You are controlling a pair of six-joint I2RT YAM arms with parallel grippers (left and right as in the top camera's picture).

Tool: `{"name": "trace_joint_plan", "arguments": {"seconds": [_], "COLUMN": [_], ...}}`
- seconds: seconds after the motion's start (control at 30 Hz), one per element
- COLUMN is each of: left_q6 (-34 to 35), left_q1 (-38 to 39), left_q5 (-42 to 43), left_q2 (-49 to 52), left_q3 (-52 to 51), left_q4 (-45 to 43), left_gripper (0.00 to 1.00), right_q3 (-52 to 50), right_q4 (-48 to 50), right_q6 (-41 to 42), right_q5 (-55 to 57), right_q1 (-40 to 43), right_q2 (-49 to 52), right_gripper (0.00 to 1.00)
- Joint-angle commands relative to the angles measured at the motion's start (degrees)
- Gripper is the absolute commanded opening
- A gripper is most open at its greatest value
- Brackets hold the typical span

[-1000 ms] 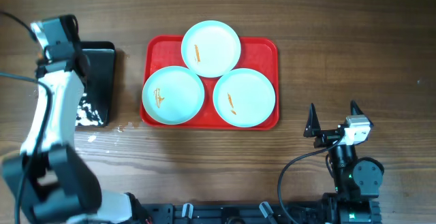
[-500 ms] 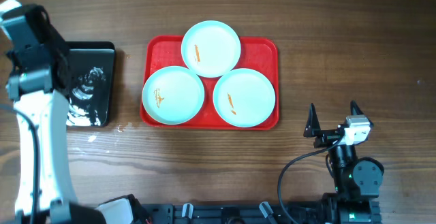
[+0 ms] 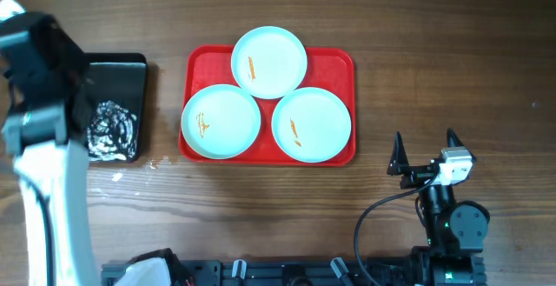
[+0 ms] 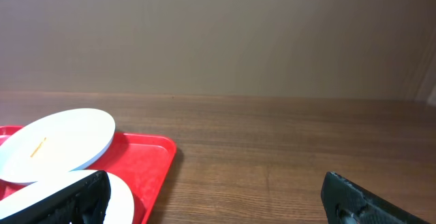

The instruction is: Clean dirty plates on tray and stack at the side

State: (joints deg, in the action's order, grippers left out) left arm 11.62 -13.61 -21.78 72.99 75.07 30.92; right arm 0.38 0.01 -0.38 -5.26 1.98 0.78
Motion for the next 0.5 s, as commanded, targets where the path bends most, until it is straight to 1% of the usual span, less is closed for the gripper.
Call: {"name": "trace_joint_plan", "arguments": {"seconds": [0.0, 0.1, 0.17, 0.2, 0.23, 0.3, 0.37, 0.43, 0.47], "left_q6": [0.9, 0.9, 0.9, 0.9, 2.6, 6.1, 7.0, 7.1, 7.1], "left_q1": [-1.9, -4.8, -5.9, -6.1, -6.1, -6.0, -6.0, -6.0, -6.0], "left_q5": [5.5, 4.5, -0.1, -2.8, -4.4, -4.6, -0.6, 7.8, 12.1], "left_q2": [2.1, 9.0, 12.3, 12.0, 10.8, 7.4, 1.8, -4.3, -6.6], "left_q3": [-1.9, -8.4, -8.6, -8.2, -6.7, -1.8, 5.7, 12.5, 13.6], "left_q4": [7.6, 11.9, 16.5, 18.2, 19.8, 22.3, 22.8, 21.4, 19.8], "left_gripper": [0.04, 0.04, 0.04, 0.04, 0.04, 0.04, 0.04, 0.04, 0.04], "right_q3": [-0.1, -0.1, -0.1, -0.1, -0.1, -0.1, -0.1, -0.1, -0.1], "right_q4": [0.1, 0.1, 0.1, 0.1, 0.1, 0.1, 0.1, 0.1, 0.1], "right_q6": [-1.0, -1.0, -1.0, -1.0, -1.0, -1.0, -1.0, -1.0, -1.0], "right_q5": [0.6, 0.6, 0.6, 0.6, 0.6, 0.6, 0.6, 0.6, 0.6], "right_q1": [0.1, 0.1, 0.1, 0.1, 0.1, 0.1, 0.1, 0.1, 0.1], "right_q2": [-0.3, -0.3, -0.3, -0.3, -0.3, -0.3, -0.3, -0.3, -0.3], "right_gripper": [1.0, 1.0, 1.0, 1.0, 1.0, 1.0, 1.0, 1.0, 1.0]}}
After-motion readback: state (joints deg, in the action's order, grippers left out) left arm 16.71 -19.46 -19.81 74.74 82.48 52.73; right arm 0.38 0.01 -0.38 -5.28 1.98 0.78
